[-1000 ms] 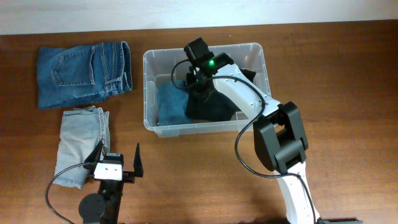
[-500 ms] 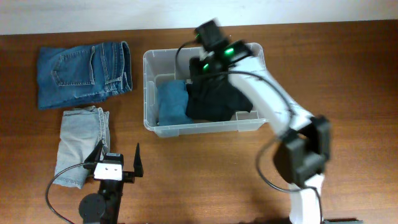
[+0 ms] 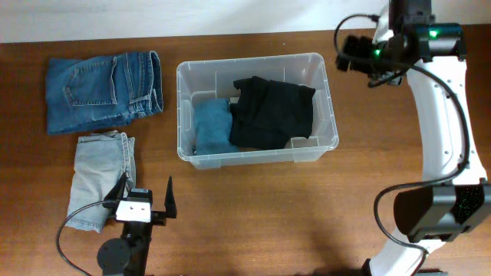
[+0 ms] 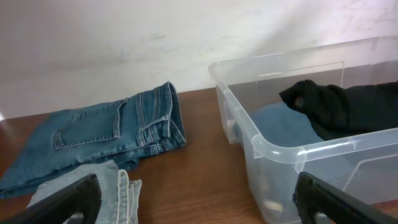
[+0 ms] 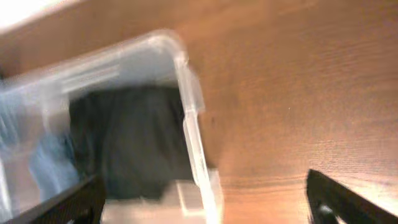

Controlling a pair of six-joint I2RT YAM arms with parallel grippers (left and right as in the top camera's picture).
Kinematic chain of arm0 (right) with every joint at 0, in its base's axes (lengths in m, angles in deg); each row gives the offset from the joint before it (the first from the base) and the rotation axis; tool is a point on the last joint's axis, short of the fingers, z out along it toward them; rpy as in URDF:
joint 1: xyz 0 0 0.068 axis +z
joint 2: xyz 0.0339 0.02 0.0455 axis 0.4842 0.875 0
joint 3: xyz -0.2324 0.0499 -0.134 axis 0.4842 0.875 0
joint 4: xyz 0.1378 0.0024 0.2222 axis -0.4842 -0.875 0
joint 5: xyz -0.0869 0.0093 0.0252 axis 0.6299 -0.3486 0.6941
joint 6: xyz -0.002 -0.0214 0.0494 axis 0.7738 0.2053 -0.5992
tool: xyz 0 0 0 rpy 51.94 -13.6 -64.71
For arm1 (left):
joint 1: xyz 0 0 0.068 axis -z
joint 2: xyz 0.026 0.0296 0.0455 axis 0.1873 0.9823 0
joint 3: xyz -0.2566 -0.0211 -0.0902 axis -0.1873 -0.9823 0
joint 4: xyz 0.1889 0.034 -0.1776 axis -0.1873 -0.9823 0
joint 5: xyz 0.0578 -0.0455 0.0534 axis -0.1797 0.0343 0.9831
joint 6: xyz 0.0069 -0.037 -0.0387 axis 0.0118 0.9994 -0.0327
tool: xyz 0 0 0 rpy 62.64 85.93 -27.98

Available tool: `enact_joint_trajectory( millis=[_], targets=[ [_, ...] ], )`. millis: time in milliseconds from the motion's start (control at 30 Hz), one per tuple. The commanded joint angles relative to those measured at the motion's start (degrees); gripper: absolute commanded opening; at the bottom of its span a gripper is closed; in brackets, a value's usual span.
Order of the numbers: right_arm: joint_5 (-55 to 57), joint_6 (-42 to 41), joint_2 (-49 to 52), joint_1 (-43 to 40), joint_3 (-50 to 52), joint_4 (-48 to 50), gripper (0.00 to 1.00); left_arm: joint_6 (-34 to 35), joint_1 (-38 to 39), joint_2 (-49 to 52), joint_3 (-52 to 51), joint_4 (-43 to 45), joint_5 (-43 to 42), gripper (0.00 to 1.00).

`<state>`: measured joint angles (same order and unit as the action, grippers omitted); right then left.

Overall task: Pack container
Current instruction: 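Open the right gripper and raise it to the container's right edge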

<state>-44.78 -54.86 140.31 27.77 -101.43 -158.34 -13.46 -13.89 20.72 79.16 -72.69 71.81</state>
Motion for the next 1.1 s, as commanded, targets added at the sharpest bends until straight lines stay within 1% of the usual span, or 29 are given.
enact_joint_trajectory(
  millis=[0, 100, 300, 333, 467, 533, 600, 633, 800, 900, 933, 1067],
  targets=[
    [-6.0, 13.4, 1.4, 0.8, 0.4, -1.7, 0.99, -0.7, -0.4, -0.3, -0.2, -0.3, 0.4, 0.99],
    [-5.2, 15.7, 2.7, 0.8, 0.4, -2.7, 0.98, -0.7, -0.4, -0.3, -0.2, -0.3, 0.4, 0.99],
    [-3.3, 16.6, 7.9, 0.9, 0.5, -4.7, 1.0, -0.7, -0.4, -0.3, -0.2, -0.3, 0.4, 0.99],
    [-3.3, 16.6, 9.0, 0.9, 0.5, -5.1, 0.98, -0.7, -0.4, -0.3, -0.2, -0.3, 0.4, 0.99],
    [-3.3, 16.5, 12.0, 1.4, 0.5, -5.2, 0.87, -0.7, -0.4, -0.3, -0.2, -0.3, 0.4, 0.99],
    [-3.2, 16.5, 13.2, 1.9, 0.5, -5.1, 0.72, -0.7, -0.4, -0.3, -0.2, -0.3, 0.4, 0.99],
    [-3.2, 16.5, 13.8, 2.5, 0.5, -5.0, 0.62, -0.7, -0.4, -0.3, -0.2, -0.3, 0.4, 0.99],
    [-3.2, 16.5, 14.0, 2.8, 0.5, -4.9, 0.6, -0.7, -0.4, -0.3, -0.2, -0.3, 0.4, 0.99],
    [0.2, 15.9, 14.3, 3.8, 0.5, -4.9, 0.59, -0.7, -0.4, -0.3, -0.2, -0.3, 0.4, 0.99],
    [0.4, 15.9, 14.3, 3.9, 0.5, -5.2, 0.51, -0.7, -0.4, -0.3, -0.2, -0.3, 0.4, 1.0],
    [0.4, 15.9, 14.3, 3.9, 0.5, -5.4, 0.46, -0.7, -0.4, -0.3, -0.2, -0.3, 0.4, 0.99],
    [0.4, 15.9, 14.3, 3.9, 0.6, -5.3, 0.41, -0.7, -0.4, -0.3, -0.2, -0.3, 0.4, 0.99]
  ],
)
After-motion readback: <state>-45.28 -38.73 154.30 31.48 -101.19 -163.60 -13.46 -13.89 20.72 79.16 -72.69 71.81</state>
